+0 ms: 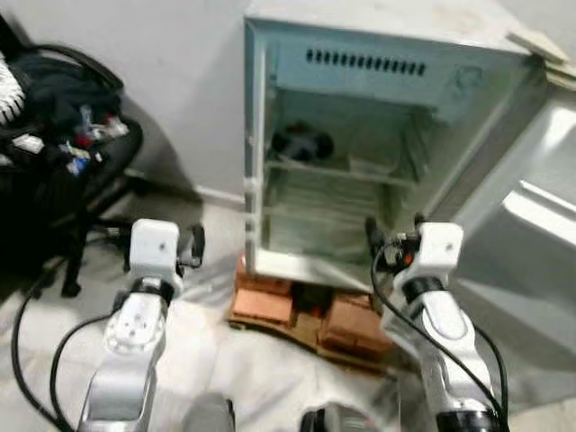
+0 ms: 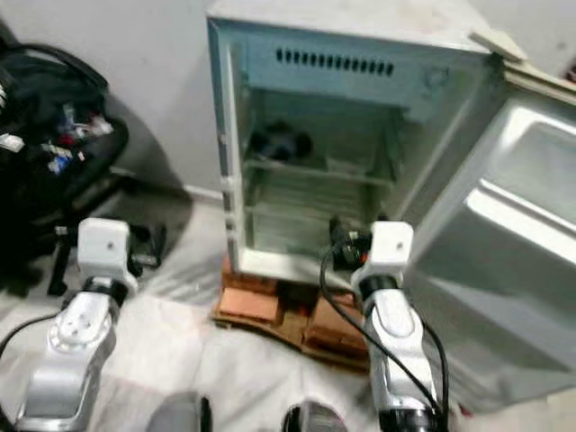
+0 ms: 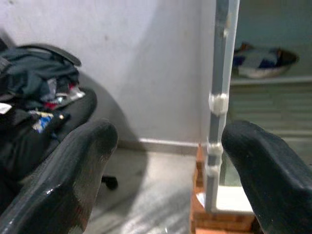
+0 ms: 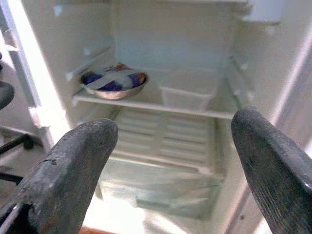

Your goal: Restocking fridge

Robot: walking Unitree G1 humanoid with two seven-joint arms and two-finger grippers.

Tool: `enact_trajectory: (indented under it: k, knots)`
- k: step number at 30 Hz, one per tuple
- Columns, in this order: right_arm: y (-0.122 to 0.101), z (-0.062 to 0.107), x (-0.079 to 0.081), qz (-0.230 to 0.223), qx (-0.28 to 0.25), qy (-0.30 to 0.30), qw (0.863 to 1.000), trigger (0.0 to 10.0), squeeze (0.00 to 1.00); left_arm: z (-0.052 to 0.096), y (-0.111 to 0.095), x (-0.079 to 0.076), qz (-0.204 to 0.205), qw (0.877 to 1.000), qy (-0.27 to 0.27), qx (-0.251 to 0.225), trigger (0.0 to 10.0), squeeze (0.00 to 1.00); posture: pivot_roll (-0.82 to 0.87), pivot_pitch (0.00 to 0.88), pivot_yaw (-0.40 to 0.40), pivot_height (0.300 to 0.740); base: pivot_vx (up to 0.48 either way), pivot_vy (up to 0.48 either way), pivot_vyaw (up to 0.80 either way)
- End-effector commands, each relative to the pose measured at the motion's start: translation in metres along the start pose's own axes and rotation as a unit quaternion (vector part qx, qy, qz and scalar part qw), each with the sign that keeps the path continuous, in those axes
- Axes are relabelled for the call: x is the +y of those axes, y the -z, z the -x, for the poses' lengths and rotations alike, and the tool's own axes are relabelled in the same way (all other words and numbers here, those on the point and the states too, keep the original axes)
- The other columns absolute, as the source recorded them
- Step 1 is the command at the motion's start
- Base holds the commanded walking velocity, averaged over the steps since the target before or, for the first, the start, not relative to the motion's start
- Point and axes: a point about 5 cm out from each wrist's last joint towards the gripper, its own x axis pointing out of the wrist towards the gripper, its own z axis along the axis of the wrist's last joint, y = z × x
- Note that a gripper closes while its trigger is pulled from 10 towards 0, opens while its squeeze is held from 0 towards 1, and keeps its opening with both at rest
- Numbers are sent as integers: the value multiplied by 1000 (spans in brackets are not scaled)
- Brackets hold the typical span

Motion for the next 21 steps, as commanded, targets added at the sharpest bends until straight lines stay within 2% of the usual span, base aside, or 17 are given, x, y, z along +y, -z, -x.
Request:
enact_trajectory:
  k: [1,6,8,11,12,13,15,18,21]
  knots:
    - [1,-2,-4,9,16,3,1000,10000,0,-1,-1,-6,5,1000,15,-3,10000,0,102,87,-50,740,0,-454,0]
    - [-1,-2,-2,-6,13,-9,1000,10000,0,-1,0,-7,4,1000,19,-4,10000,0,102,87,-50,740,0,-480,0]
    - [-1,-2,-2,-39,13,-16,999,10000,0,0,1,-8,4,1000,20,-2,10000,0,104,87,-50,740,0,-480,0]
    - [-1,-2,0,-61,15,-33,998,10000,0,0,1,-8,5,1000,21,-2,10000,0,104,91,-50,740,0,-477,0]
    - [-1,-2,3,-71,18,-47,996,10000,0,0,1,-8,6,1000,22,-2,10000,0,104,91,-50,740,0,-465,0]
    - [0,-1,11,-92,31,-89,991,10000,0,0,1,-8,7,1000,23,-1,10000,0,103,92,-51,740,0,-465,0]
    - [2,2,18,-101,43,-124,986,10000,0,1,2,-8,8,1000,24,-1,10000,0,101,93,-50,740,0,-461,0]
    - [3,10,32,-116,61,-205,970,10000,0,2,3,-10,7,1000,26,1,10000,0,100,94,-51,740,0,-451,0]
    - [6,17,40,-122,85,-259,954,10000,0,3,4,-11,7,1000,29,2,10000,0,99,97,-52,740,0,-450,0]
